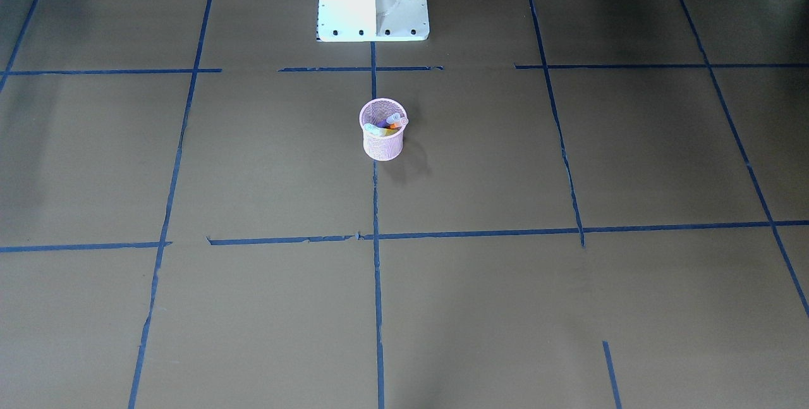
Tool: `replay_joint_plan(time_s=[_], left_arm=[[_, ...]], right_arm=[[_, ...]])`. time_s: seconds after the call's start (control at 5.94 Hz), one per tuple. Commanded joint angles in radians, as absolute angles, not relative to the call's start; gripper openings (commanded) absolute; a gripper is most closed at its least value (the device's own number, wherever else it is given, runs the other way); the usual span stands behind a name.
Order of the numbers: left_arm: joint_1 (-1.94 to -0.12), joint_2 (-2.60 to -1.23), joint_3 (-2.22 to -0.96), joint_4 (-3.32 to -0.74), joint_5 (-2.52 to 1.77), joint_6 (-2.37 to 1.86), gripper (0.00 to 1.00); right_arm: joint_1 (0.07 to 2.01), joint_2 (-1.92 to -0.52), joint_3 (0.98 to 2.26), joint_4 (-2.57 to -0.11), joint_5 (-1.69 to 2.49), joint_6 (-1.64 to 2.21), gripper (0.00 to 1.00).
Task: Collect pens into pen holder
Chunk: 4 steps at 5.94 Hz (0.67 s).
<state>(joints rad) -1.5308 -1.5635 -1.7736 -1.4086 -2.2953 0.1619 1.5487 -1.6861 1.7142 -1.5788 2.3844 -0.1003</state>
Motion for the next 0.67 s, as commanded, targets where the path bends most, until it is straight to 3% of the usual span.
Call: replay_joint_plan(time_s=[0.0, 0.5], left_arm=[[-1.531, -1.553, -1.778, -1.396, -2.296, 0.161, 1.0], [-1.531, -1.543, -1.767, -1.388, -2.292, 0.156, 1.0]], right_arm=[[1.548, -1.703, 1.723, -1.574, 2.312, -0.11, 1.0], [1.548, -1.704, 1.695, -1.572, 2.367, -0.097, 1.0]])
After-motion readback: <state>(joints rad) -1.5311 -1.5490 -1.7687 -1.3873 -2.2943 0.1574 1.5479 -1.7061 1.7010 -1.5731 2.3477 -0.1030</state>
